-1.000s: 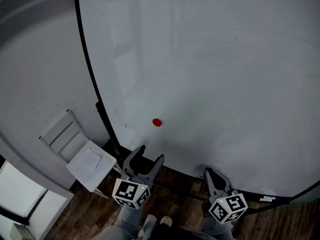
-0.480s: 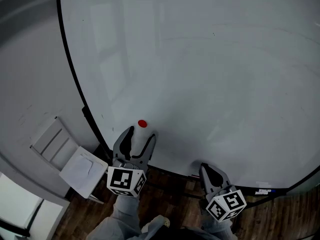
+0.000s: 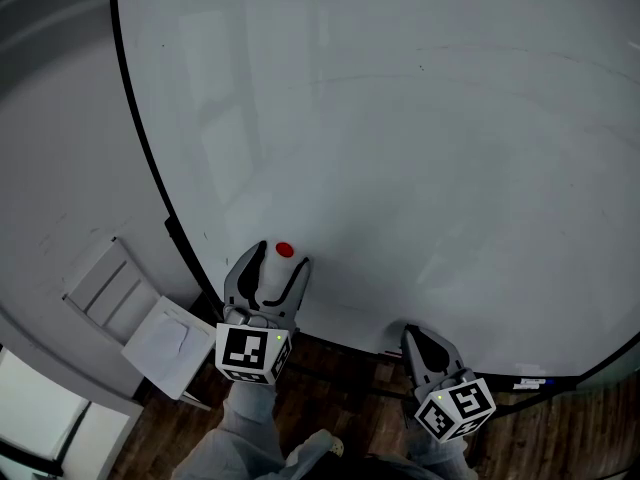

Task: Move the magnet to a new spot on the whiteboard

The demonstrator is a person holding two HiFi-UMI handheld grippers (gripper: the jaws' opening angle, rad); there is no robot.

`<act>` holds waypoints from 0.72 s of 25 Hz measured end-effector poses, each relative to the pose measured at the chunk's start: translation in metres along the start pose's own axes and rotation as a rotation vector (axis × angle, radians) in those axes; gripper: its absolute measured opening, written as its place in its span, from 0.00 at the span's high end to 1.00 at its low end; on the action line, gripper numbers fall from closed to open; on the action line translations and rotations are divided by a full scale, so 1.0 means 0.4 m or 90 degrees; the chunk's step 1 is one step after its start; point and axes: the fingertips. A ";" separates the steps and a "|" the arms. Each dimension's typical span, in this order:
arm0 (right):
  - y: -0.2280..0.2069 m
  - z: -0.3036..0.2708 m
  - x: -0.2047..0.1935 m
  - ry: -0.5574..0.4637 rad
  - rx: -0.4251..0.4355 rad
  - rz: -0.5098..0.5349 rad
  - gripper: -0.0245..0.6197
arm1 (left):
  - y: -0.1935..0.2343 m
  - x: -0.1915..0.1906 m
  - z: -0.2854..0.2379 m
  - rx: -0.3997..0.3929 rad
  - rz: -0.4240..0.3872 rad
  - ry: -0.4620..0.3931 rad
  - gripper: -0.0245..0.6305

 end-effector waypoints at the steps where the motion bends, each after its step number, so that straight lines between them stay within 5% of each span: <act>1: -0.002 -0.001 0.000 0.000 0.000 0.001 0.92 | 0.001 0.000 -0.002 0.000 -0.002 0.001 0.53; 18: -0.023 0.010 -0.003 0.008 -0.021 -0.006 0.92 | 0.001 -0.018 -0.016 -0.002 0.003 0.003 0.61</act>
Point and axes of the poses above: the fingertips, and each gripper's own axes: z backward along the fingers, y to its left, x out of its top, and after that the axes turned 12 degrees about -x, right-handed
